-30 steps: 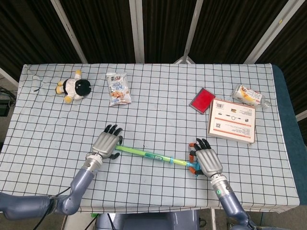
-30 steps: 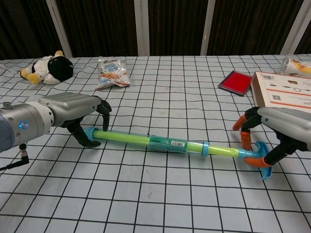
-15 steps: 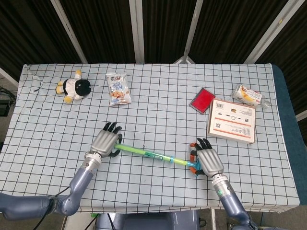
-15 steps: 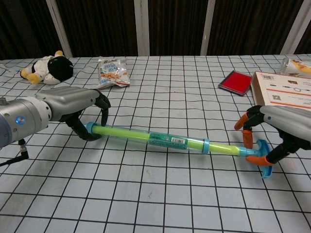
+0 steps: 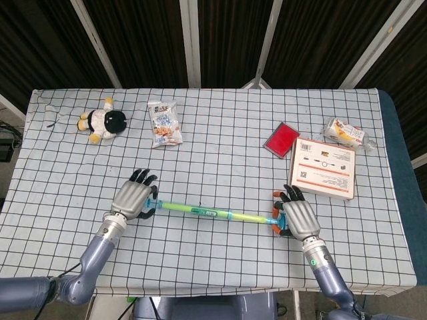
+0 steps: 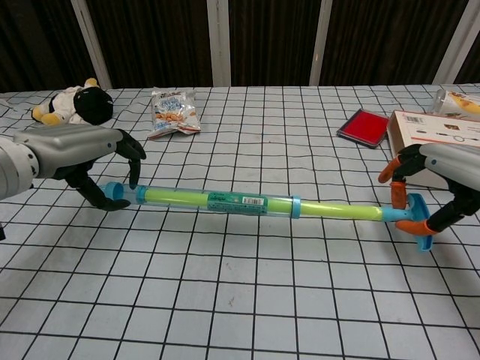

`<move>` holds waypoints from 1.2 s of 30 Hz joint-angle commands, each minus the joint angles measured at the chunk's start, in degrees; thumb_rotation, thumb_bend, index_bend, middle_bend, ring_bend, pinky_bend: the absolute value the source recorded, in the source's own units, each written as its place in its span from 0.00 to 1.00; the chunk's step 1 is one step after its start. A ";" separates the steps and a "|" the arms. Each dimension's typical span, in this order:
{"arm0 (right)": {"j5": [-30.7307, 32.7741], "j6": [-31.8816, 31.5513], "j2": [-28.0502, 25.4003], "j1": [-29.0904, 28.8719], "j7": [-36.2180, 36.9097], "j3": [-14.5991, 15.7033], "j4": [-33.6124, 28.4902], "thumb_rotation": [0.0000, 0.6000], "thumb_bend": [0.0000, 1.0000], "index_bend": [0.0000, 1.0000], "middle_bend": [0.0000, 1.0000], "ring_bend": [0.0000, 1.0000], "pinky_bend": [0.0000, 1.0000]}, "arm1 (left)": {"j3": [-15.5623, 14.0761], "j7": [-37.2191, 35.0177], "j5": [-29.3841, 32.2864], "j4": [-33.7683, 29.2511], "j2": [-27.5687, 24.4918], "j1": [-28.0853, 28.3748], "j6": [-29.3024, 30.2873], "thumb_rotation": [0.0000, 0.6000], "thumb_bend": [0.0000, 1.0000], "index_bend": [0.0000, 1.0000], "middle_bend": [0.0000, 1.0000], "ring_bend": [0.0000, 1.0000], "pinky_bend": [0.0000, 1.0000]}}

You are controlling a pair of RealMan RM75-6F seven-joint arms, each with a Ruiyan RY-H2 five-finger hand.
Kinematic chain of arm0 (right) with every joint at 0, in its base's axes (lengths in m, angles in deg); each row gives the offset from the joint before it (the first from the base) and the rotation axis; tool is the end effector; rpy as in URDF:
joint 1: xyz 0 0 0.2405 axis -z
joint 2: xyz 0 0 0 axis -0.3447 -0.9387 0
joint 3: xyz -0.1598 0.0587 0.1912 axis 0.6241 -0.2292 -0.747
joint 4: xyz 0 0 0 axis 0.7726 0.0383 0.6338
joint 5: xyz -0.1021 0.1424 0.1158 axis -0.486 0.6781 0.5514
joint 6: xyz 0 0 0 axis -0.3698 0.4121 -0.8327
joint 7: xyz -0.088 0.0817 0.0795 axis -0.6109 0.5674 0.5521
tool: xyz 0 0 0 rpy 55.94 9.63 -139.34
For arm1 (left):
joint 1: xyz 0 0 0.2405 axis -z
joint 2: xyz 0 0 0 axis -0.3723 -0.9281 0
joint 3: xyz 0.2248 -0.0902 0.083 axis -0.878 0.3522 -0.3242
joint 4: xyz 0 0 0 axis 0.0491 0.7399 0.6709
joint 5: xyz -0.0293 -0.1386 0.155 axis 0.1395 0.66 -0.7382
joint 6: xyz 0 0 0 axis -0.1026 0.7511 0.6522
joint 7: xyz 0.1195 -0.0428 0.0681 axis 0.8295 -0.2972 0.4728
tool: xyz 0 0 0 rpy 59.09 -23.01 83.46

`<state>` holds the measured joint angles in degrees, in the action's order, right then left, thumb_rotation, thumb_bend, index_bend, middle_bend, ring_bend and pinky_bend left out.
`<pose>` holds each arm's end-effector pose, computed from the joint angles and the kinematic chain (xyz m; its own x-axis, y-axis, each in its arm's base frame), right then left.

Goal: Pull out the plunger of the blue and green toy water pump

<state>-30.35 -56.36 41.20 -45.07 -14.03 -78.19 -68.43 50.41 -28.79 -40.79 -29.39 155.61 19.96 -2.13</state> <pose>-0.2089 -0.2606 0.0164 0.3585 -0.2812 0.8902 -0.9309 -0.1788 0.3184 -0.1564 0.3049 -0.0062 0.5764 0.3131 0.7548 0.8133 -0.3094 -0.4928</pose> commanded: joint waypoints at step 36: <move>0.76 -1.41 -8.96 2.99 5.68 -0.53 4.44 1.00 0.44 0.67 0.25 0.00 0.00 | -3.35 -4.86 -3.92 -2.44 -6.50 -4.27 0.97 1.00 0.53 0.61 0.14 0.00 0.00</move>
<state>-29.63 -57.77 32.31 -42.20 -8.47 -78.80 -64.12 47.06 -33.69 -44.69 -31.79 149.13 15.69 -1.18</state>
